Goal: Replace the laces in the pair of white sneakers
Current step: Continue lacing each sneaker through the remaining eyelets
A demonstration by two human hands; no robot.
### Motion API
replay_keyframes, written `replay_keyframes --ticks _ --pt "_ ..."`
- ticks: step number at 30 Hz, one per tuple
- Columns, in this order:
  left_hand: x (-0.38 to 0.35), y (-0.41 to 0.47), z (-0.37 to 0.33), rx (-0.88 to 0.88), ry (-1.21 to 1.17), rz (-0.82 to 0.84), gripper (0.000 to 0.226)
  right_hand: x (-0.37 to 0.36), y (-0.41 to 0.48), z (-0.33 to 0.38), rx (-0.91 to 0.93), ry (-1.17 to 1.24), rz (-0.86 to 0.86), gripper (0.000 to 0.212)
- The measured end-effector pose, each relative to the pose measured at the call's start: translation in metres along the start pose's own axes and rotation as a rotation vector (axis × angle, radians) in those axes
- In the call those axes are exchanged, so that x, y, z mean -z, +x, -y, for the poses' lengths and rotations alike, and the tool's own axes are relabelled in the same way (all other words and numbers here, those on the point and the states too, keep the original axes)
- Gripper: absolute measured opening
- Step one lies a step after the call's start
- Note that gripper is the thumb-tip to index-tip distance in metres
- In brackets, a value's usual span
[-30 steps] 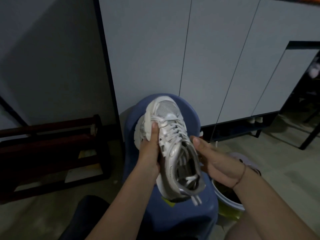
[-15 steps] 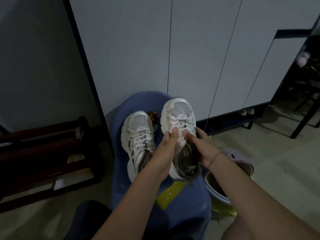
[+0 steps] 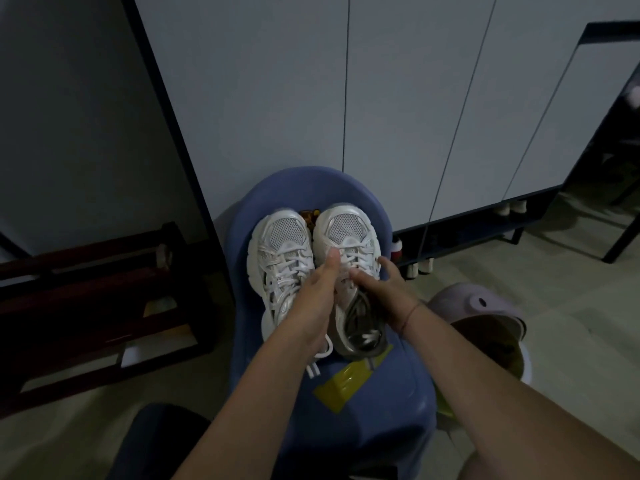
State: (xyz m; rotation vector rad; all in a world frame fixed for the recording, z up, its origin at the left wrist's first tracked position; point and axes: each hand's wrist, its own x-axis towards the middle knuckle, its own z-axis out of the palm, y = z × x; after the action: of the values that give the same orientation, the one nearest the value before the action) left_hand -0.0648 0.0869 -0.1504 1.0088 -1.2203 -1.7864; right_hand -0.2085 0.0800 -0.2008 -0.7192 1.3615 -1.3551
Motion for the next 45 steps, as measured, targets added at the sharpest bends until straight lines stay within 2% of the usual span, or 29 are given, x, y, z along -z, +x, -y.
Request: replay_keyframes --ticks 2,3,5,7,8,10,13,15,21,24,28,33,36,38,41,42,44,45 --pt "0.009 -0.004 -0.007 -0.081 0.028 -0.134 0.036 0.002 0.002 -0.002 0.001 -0.007 0.018 0.121" --pt "0.017 -0.006 -0.011 -0.123 0.021 -0.25 0.033 0.004 0.001 -0.001 -0.011 -0.018 0.039 0.124" --pt "0.04 -0.005 -0.014 -0.205 0.05 -0.496 0.034 0.007 -0.007 0.003 -0.047 -0.036 0.119 0.118" --pt "0.067 0.001 -0.005 -0.199 0.185 -0.623 0.061 0.014 -0.011 0.002 -0.07 -0.099 0.214 0.101" --pt "0.077 0.004 0.001 -0.15 0.258 -0.612 0.078 0.019 -0.01 0.0 -0.072 -0.124 0.245 0.097" --pt "0.089 0.007 0.012 -0.074 0.351 -0.466 0.106 0.024 -0.01 -0.002 -0.065 -0.155 0.274 0.096" --pt "0.094 0.006 0.028 -0.044 0.371 -0.236 0.128 0.025 -0.01 -0.005 -0.054 -0.148 0.245 0.095" --pt "0.094 0.004 0.034 -0.05 0.365 -0.196 0.122 0.024 -0.008 -0.007 -0.043 -0.129 0.224 0.093" --pt "0.095 0.002 0.039 -0.07 0.353 -0.252 0.104 0.017 -0.01 -0.013 -0.033 -0.069 0.172 0.095" --pt "0.099 -0.001 0.039 -0.064 0.332 -0.219 0.105 0.015 -0.013 -0.013 -0.025 -0.071 0.139 0.095" --pt "0.101 -0.008 0.046 -0.046 0.371 -0.149 0.109 0.021 -0.016 -0.016 -0.018 -0.202 0.204 0.112" --pt "0.102 -0.019 0.055 -0.077 0.44 -0.209 0.098 0.021 -0.03 -0.01 0.001 -0.308 0.185 0.13" --pt "0.102 -0.03 0.057 -0.009 0.378 -0.247 0.093 0.026 -0.036 -0.009 -0.073 -0.308 0.138 0.132" --pt "0.106 -0.039 0.064 0.089 0.309 -0.281 0.096 0.029 -0.042 -0.011 -0.15 -0.283 0.145 0.12" --pt "0.11 -0.051 0.077 0.208 0.252 -0.31 0.115 0.026 -0.055 -0.018 -0.269 -0.163 0.219 0.087" --pt "0.111 -0.053 0.081 0.23 0.253 -0.316 0.116 0.025 -0.06 -0.022 -0.305 -0.16 0.202 0.085" --pt "0.111 -0.055 0.085 0.255 0.227 -0.313 0.102 0.02 -0.066 -0.031 -0.344 -0.141 0.162 0.077" --pt "0.112 -0.054 0.086 0.255 0.213 -0.293 0.098 0.016 -0.071 -0.031 -0.347 -0.096 0.163 0.062"
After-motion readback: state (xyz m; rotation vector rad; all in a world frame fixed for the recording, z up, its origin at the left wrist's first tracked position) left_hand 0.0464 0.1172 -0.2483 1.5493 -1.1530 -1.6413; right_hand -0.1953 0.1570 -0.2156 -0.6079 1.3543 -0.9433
